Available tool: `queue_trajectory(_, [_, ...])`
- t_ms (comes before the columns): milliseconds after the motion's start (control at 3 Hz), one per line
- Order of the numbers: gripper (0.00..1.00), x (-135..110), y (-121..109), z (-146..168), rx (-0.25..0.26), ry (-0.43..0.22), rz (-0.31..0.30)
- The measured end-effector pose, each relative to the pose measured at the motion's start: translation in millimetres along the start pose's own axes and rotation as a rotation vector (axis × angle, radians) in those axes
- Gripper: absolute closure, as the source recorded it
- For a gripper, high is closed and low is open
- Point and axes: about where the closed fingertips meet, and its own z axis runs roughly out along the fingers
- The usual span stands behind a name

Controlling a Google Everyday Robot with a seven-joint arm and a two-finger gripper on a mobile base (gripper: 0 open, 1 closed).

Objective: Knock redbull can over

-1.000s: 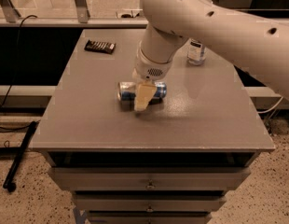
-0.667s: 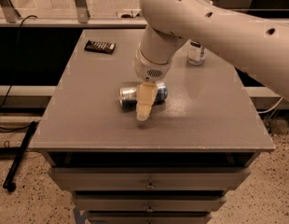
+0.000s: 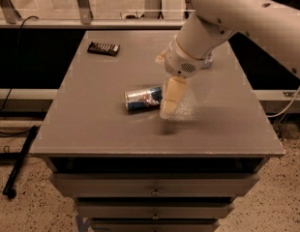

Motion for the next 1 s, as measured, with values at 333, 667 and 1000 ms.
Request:
queue_trajectory(333, [0.0,26,-3,-39,0.001,-0.147,0.046])
queue_trajectory(667, [0.0,47,0,-92,0.04,-0.308,0.069])
queue_trajectory(1000, [0.0,44,0,-102,0.049,-0.344,0.07])
